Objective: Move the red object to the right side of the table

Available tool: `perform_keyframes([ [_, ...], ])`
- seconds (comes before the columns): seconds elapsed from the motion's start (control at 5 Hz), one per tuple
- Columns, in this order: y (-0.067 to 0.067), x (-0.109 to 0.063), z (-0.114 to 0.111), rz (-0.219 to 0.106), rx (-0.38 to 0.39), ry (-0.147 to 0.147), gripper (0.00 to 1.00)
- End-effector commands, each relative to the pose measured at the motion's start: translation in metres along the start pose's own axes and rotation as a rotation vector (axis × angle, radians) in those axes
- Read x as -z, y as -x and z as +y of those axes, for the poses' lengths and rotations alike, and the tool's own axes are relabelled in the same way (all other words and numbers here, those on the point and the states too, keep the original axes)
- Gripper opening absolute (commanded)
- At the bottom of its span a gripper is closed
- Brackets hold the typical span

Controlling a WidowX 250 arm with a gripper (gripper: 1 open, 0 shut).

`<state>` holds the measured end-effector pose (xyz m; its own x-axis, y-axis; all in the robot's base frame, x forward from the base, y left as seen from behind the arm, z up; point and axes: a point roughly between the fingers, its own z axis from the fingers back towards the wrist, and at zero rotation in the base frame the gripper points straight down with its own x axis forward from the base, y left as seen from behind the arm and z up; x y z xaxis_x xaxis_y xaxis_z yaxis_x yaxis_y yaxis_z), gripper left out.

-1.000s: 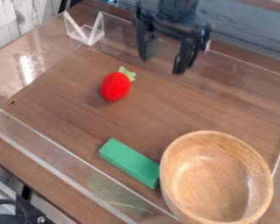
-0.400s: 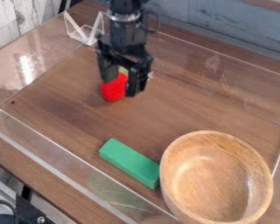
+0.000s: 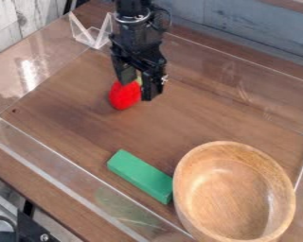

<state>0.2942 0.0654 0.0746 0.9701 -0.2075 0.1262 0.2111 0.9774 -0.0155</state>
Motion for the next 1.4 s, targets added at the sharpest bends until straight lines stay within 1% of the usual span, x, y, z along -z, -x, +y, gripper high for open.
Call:
perform_keyframes([
  [0.0,-0.018,-0.015,0.002,-0.099,0.004,-0.031,1.00],
  [0.2,-0.026,-0.010,-0.002,-0.120,0.004,-0.025,1.00],
  [0.6,-0.020,-0.034,0.005,-0.132,-0.051,-0.034,1.00],
  [0.8,-0.016,-0.023,0.016,-0.142,-0.028,-0.028,1.00],
  [1.0,-0.010,-0.009,0.023,-0.140,-0.011,-0.017,1.00],
  [1.2,0.000,-0.006,0.026,-0.133,-0.089,-0.021,1.00],
])
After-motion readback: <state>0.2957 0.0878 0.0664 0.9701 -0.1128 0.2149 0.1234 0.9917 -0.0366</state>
